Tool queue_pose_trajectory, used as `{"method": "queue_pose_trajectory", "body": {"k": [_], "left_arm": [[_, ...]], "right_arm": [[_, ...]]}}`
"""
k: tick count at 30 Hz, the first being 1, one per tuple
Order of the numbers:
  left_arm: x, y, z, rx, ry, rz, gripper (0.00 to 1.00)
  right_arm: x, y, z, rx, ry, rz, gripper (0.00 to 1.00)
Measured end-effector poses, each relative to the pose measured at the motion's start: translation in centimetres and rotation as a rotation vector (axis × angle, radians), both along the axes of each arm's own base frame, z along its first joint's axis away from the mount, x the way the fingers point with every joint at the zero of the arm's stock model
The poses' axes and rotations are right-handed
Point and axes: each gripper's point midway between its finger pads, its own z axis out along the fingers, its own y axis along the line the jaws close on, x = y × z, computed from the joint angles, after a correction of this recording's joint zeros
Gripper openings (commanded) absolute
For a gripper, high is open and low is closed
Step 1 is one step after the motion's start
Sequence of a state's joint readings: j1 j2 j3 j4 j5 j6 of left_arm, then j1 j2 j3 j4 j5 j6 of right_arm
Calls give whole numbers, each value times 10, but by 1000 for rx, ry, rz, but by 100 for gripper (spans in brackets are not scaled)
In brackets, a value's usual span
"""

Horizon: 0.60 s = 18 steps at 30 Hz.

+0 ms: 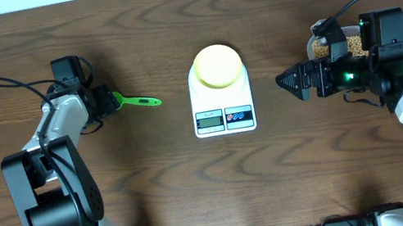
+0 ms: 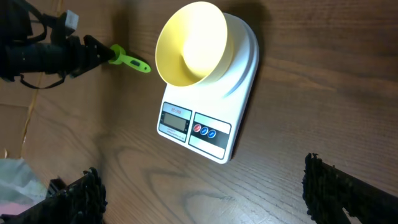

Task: Scoop item into bowl and weigh 50g on scale
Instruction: 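Move the left gripper down to the green scoop handle and grasp it, then lift the scoop with the left gripper and pass it to the right gripper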

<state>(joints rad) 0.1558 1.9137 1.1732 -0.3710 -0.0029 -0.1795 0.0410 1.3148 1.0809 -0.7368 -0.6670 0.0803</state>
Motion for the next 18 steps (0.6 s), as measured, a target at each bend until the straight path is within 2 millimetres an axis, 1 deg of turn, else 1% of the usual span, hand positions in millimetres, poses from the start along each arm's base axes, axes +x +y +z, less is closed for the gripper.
{"method": "queue_pose_trajectory", "body": {"k": [4,7,12,18], "left_arm": [[2,-2,1,-12,-10,-5,27],[2,-3,1,-17,-11,-8,15],[3,-4,1,-22,-12,-6,7],[3,-5,1,-27,-13,-7,7]], "right_arm": [[0,0,0,0,0,0,99],[0,0,0,0,0,-1,99],[0,0,0,1,2,-3,99],[0,0,0,2,4,-5,99]]}}
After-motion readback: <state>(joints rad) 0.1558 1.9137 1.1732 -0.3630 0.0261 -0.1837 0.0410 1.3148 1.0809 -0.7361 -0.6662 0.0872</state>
